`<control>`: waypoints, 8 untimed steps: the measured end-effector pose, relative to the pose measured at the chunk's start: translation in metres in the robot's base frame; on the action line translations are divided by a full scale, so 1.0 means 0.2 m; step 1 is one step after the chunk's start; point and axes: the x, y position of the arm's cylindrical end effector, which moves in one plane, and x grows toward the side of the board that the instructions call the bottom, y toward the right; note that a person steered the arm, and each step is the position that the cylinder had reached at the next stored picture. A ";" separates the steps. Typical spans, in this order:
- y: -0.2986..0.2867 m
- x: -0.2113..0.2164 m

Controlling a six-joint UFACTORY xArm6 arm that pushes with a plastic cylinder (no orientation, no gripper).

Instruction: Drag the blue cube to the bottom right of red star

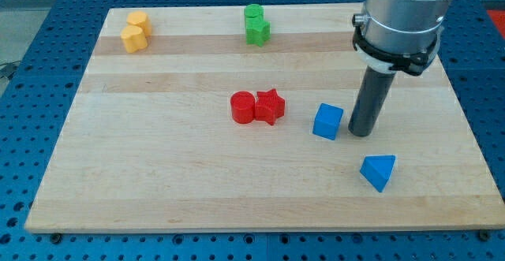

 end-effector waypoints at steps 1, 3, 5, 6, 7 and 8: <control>-0.12 0.01; -0.33 -0.01; -0.36 -0.01; -0.02 0.07; 0.28 0.08; 0.31 0.06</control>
